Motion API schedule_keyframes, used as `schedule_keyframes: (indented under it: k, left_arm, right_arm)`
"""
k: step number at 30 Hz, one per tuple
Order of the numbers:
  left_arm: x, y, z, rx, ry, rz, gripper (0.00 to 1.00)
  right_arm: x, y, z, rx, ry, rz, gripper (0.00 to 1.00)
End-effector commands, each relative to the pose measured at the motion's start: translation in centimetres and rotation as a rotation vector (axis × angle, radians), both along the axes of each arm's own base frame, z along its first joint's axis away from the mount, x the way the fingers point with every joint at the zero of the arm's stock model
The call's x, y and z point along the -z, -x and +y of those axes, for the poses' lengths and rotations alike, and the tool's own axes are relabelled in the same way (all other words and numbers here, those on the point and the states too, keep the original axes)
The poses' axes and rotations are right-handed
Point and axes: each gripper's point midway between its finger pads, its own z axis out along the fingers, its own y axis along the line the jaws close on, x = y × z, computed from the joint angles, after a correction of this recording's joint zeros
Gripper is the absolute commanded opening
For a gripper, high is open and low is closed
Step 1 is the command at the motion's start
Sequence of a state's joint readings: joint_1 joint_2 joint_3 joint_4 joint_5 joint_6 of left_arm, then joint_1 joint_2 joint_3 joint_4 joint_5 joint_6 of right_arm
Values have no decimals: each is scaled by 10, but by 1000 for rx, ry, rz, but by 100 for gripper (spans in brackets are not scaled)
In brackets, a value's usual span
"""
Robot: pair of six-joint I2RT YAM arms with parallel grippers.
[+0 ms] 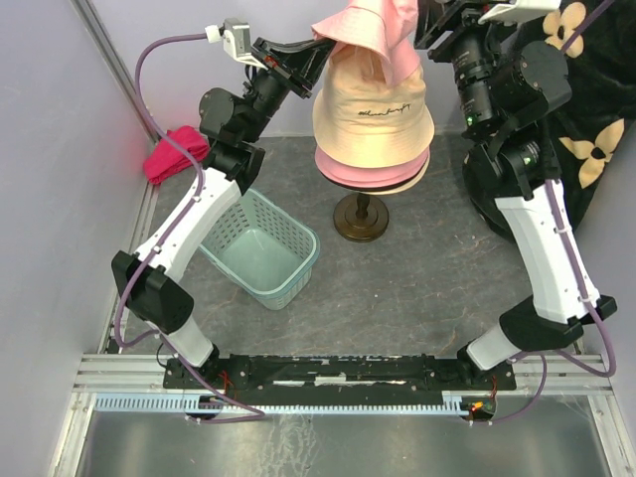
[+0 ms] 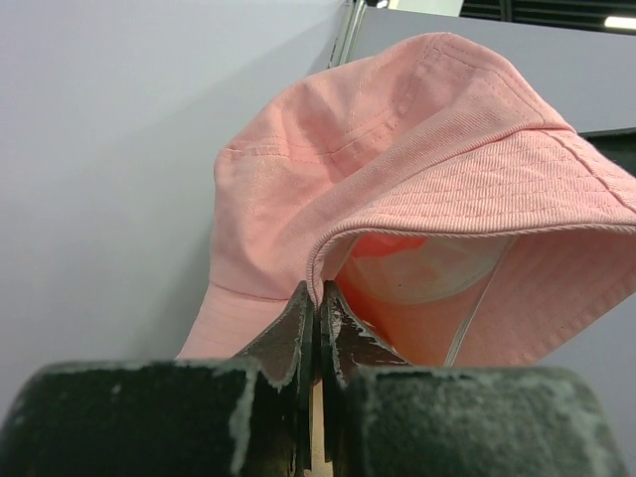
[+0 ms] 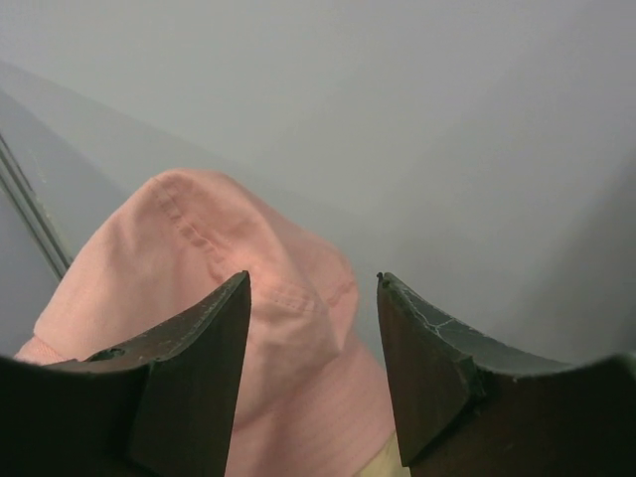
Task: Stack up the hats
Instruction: Stack the hat on the hat.
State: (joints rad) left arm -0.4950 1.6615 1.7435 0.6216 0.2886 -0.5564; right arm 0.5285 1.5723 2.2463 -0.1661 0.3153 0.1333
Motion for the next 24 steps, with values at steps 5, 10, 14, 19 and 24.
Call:
schedule_keyframes:
  k: [5,10,14,19,24]
  left_arm:
    - [-30,25,17,-50,16,-81,3]
    - [-29,25,19,-59,13,-81,3]
    - [-27,26,18,-59,9,-79,3]
    - [-27,27,17,-57,2,-79,3]
    - [-25,27,18,-59,-5,-75,3]
  right_arm:
    - [14,32,-40,55,-214,82,61]
    - [33,35,-42,16,-315,149,61]
    - [46,32,-32,-67,-414,207,60]
    - [62,22,-25,-189,-566,266,59]
    - [77,6,-18,-334,-707,336,59]
